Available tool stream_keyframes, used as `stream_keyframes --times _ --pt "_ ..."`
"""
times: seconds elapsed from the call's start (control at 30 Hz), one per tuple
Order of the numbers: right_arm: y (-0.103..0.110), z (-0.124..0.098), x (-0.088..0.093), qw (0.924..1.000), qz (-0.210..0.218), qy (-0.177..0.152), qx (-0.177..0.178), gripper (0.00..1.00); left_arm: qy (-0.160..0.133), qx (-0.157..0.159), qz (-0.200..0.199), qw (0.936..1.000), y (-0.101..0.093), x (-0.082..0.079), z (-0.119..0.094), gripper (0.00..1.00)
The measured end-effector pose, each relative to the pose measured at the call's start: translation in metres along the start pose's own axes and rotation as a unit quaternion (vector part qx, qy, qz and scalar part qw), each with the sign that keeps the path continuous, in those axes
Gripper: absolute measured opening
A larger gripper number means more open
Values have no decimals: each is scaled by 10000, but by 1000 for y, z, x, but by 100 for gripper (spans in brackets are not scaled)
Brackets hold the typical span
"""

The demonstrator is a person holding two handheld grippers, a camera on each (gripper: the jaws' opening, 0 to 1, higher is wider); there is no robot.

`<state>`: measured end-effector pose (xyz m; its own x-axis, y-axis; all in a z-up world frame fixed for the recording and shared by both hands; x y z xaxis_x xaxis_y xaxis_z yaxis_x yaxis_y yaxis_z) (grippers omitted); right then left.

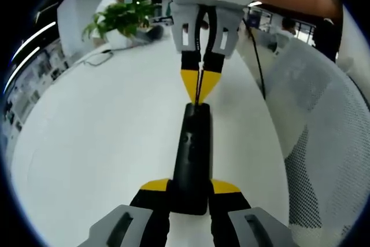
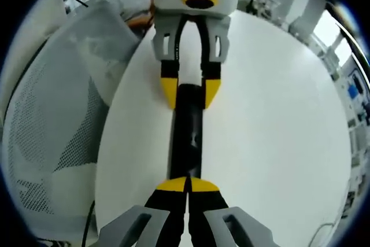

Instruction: Press the specified remote control buttons in sequence, fully releasing each button before pressing the next.

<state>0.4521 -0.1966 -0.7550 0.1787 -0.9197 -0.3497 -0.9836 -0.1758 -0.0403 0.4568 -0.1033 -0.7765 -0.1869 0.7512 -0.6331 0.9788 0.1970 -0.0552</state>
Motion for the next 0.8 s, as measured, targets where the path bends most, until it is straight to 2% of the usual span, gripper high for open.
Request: stream_keyframes --times 0.8 --pt "0 11 1 9994 -251 235 -56 0 -56 26 -3 10000 0 0 1 24"
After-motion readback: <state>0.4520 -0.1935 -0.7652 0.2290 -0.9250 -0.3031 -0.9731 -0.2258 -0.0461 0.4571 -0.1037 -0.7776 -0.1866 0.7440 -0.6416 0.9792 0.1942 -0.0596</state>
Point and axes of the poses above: the point that each gripper's makers call its tool centre point, and the gripper's own axes: z roughly forward along the fingers, y roughly to its left, x roughly out of its underside, the point moved 1 cm from there along -z, roughly backward along the fingers, and after that the axes turned 3 degrees about -z, right-handed, at the moved point
